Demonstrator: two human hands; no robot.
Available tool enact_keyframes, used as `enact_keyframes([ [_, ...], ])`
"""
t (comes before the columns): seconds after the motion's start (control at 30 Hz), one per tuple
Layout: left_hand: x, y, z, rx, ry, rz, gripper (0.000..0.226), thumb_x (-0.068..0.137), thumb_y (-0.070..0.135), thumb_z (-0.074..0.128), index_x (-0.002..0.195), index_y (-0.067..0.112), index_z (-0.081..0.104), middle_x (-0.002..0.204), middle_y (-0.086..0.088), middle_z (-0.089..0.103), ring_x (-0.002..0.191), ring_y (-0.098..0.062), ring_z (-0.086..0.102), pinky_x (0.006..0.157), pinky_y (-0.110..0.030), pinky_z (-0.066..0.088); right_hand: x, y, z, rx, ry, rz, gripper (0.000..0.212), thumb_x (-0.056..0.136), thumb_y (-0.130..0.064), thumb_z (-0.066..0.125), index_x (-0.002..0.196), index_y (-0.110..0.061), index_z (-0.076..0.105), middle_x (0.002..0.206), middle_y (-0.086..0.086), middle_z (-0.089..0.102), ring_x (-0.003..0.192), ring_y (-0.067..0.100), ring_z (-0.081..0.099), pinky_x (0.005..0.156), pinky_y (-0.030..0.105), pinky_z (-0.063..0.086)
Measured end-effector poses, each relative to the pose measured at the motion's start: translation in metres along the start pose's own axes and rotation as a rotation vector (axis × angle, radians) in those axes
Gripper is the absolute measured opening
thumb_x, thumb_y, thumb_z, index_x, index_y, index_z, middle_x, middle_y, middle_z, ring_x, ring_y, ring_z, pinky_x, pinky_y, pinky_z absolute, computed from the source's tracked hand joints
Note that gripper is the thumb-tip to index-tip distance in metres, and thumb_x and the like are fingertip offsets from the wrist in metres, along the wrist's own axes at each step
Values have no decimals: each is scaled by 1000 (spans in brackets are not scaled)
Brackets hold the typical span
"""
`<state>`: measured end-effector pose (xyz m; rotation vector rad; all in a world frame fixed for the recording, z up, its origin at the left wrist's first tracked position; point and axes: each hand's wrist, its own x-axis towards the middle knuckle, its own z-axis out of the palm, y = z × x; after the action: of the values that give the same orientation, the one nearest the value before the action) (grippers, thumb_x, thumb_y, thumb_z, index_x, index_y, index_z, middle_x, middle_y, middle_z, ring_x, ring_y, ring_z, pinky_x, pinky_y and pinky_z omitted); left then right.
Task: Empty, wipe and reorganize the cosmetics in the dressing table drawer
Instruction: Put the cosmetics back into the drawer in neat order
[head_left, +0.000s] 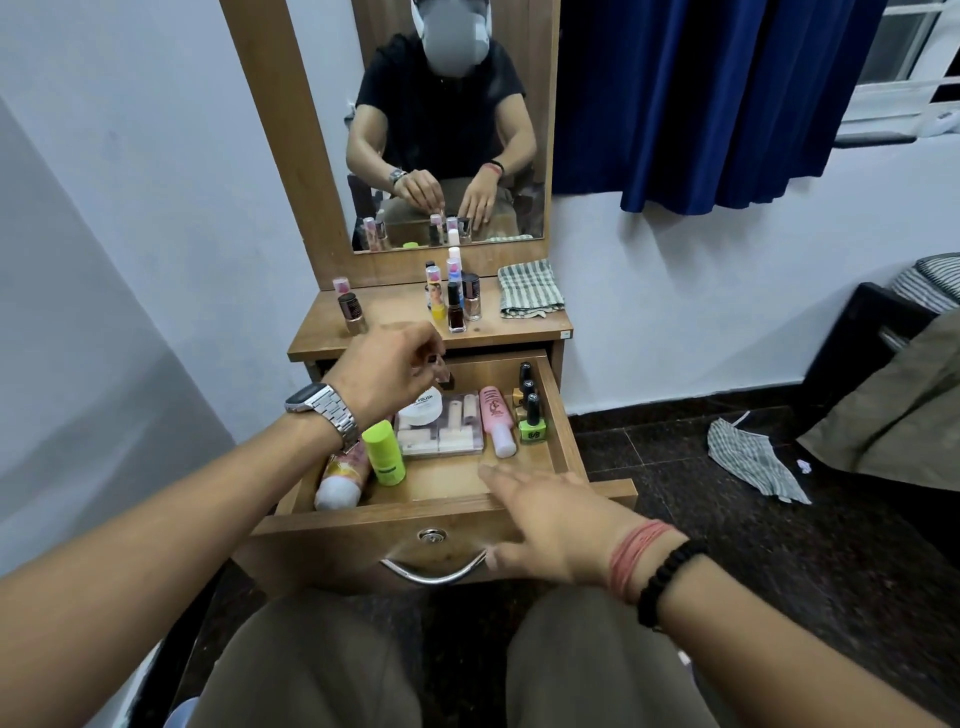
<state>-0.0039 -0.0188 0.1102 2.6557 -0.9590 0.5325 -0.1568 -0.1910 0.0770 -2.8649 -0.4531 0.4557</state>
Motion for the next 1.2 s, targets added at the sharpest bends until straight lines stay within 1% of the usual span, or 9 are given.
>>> enact_keyframes([
  [0.13, -12, 0, 16, 4, -81, -25, 11, 81, 26, 66, 91, 22, 62, 90, 6, 60, 82, -14, 59, 68, -31, 50, -2, 14, -3, 43, 12, 53, 82, 89, -52, 55, 153, -21, 14, 158, 1, 25, 142, 23, 29, 112, 41, 24],
  [0.2, -14, 0, 23, 54, -133, -52, 12, 83, 32, 64, 92, 25, 62, 94, 7, 62, 87, -14, 60, 72, -33, 51, -3, 17, -2, 35, -1, 66, 80, 89, -55, 54, 152, -22, 19, 156, 0, 30, 139, 23, 34, 110, 41, 27],
  [0.33, -13, -6, 32, 167, -184, -106, 14, 83, 32, 60, 96, 28, 61, 100, 8, 65, 96, -16, 59, 74, -35, 52, -1, 20, 1, 5, -30, 59, 81, 89, -57, 53, 153, -22, 17, 159, -2, 23, 143, 19, 28, 113, 42, 22],
  [0.5, -7, -17, 39, 274, -216, -183, 12, 84, 32, 58, 95, 31, 62, 99, 9, 67, 96, -18, 59, 72, -31, 48, 1, 20, 3, -17, -39, 67, 81, 89, -55, 52, 153, -22, 16, 160, -3, 19, 145, 19, 24, 114, 43, 19],
  [0.67, 3, -25, 38, 308, -289, -271, 6, 80, 31, 64, 86, 32, 64, 95, 5, 68, 88, -21, 63, 67, -29, 49, 1, 18, 3, -35, -39, 68, 78, 90, -54, 53, 152, -20, 19, 159, -1, 23, 143, 22, 27, 113, 44, 22],
  [0.9, 14, -24, 32, 376, -368, -320, 7, 76, 30, 71, 82, 32, 67, 94, 1, 67, 82, -25, 64, 60, -29, 49, 2, 18, 3, -42, -38, 65, 77, 90, -53, 53, 151, -19, 21, 158, 2, 24, 142, 24, 29, 111, 42, 25],
  [1.0, 15, -22, 30, 385, -416, -322, 11, 74, 31, 74, 82, 30, 67, 95, 0, 67, 83, -25, 64, 59, -29, 50, 2, 17, 4, -45, -29, 63, 74, 90, -52, 54, 149, -18, 25, 156, 3, 29, 140, 24, 31, 109, 42, 27],
  [1.13, 15, -21, 30, 368, -465, -321, 13, 74, 30, 75, 84, 30, 67, 98, 0, 66, 87, -24, 64, 64, -31, 53, 2, 16, 3, -51, -28, 64, 74, 90, -50, 55, 149, -18, 26, 156, 3, 29, 140, 23, 30, 110, 42, 26],
  [1.2, 16, -21, 30, 373, -470, -317, 13, 75, 29, 75, 85, 31, 66, 99, 1, 66, 87, -24, 64, 62, -30, 50, 2, 16, 4, -60, -26, 66, 72, 89, -50, 55, 148, -18, 28, 154, 3, 31, 139, 24, 32, 110, 44, 26],
])
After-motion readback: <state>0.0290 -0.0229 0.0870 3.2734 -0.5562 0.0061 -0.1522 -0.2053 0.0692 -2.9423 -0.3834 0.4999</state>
